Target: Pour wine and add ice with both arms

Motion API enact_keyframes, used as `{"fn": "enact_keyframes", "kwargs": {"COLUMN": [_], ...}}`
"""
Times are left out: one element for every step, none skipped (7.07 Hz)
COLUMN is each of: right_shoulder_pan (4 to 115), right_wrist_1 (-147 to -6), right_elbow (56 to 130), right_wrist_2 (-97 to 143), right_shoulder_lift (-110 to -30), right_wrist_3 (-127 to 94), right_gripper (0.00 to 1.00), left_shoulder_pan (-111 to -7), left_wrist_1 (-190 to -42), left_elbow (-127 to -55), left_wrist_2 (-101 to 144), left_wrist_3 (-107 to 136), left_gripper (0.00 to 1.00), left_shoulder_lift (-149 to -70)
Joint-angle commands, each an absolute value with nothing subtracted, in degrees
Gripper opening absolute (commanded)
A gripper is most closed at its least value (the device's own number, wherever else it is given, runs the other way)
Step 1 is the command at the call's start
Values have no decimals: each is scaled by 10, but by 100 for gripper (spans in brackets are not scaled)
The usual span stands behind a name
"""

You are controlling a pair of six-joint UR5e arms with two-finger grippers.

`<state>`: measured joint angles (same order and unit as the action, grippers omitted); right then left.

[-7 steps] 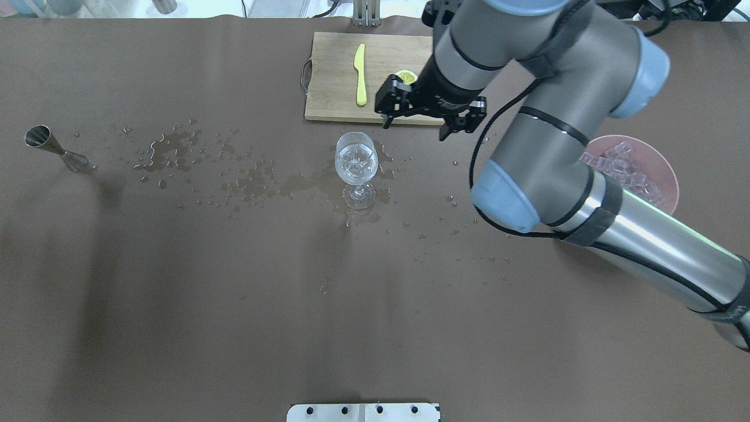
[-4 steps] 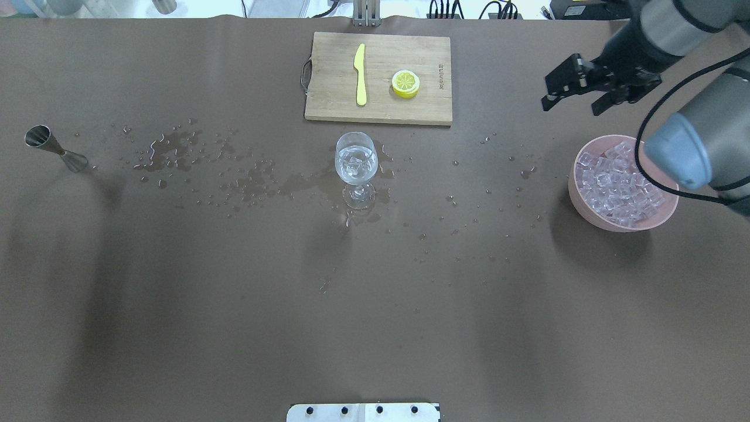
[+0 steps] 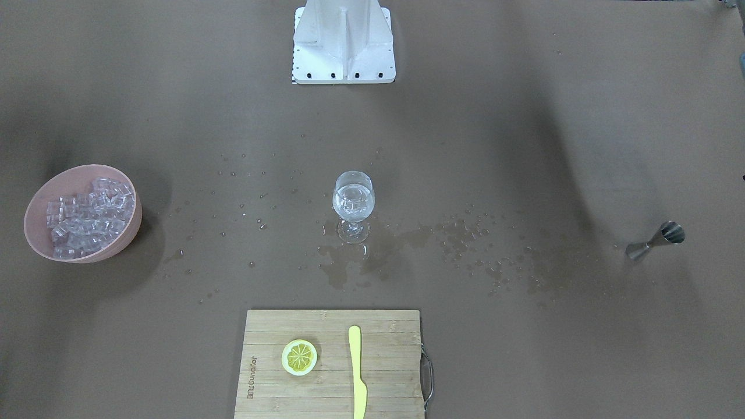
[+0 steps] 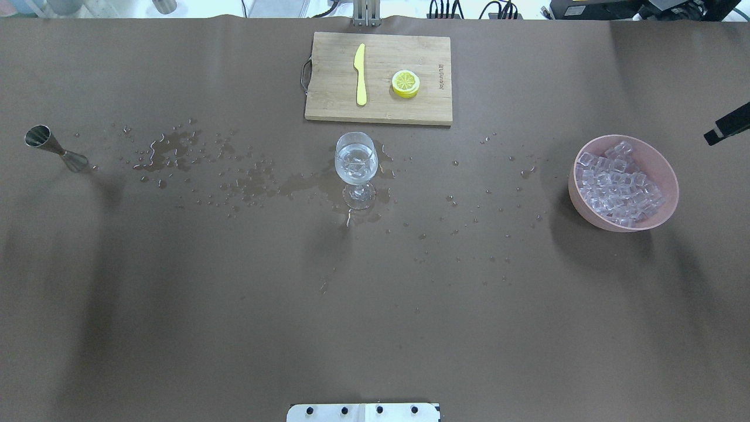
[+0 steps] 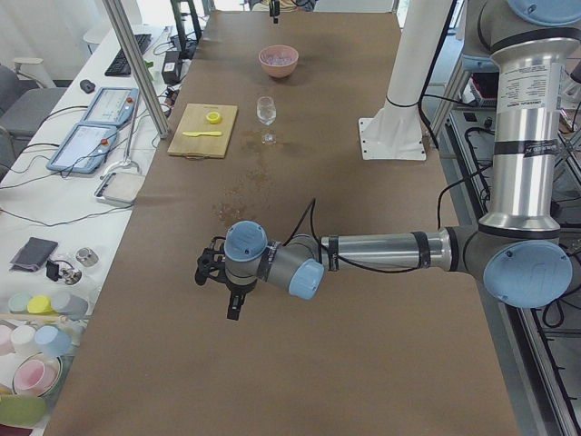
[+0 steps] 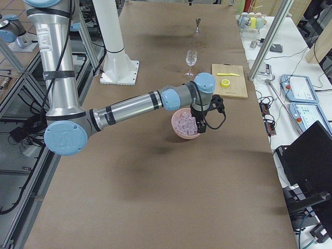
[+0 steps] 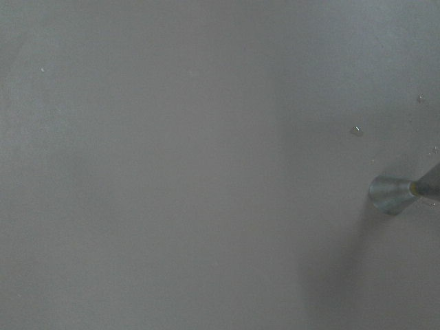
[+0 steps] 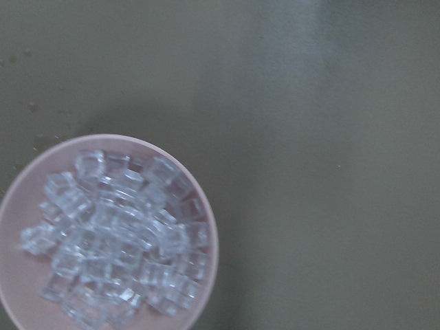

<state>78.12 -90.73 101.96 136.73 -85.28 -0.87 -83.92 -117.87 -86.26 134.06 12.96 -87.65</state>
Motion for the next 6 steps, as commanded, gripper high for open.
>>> {"fn": "enact_keyframes", "kwargs": {"right_shoulder_pan": [825, 831, 831, 831, 834, 837], "right_wrist_1": [-907, -906, -905, -904, -901, -903], "right_elbow": [964, 948, 935, 927, 928, 926], "right_wrist_2": [1366, 1366, 1367, 1370, 1375, 1375], "right_shoulder_lift": [-860, -857, -846, -845, -846, -849], "right_wrist_3": [106, 121, 121, 121, 145, 189], "right_gripper": [100, 100, 100, 100, 100, 100], "left_shoulder_pan": [-839, -839, -839, -839, -840, -840], "left_wrist_1": [-1223, -1248, -1249, -1248, -1247, -1246], "left_elbow": [-860, -857, -862, -864, -880, -886], "left_wrist_2": [1342, 1344, 1345, 1345, 1345, 1343], "left_wrist_3": [128, 132, 129, 129, 132, 133], "left_gripper": [98, 98, 98, 98, 98, 98], "left_shoulder_lift": [-864, -858, -856, -857, -855, -853]}}
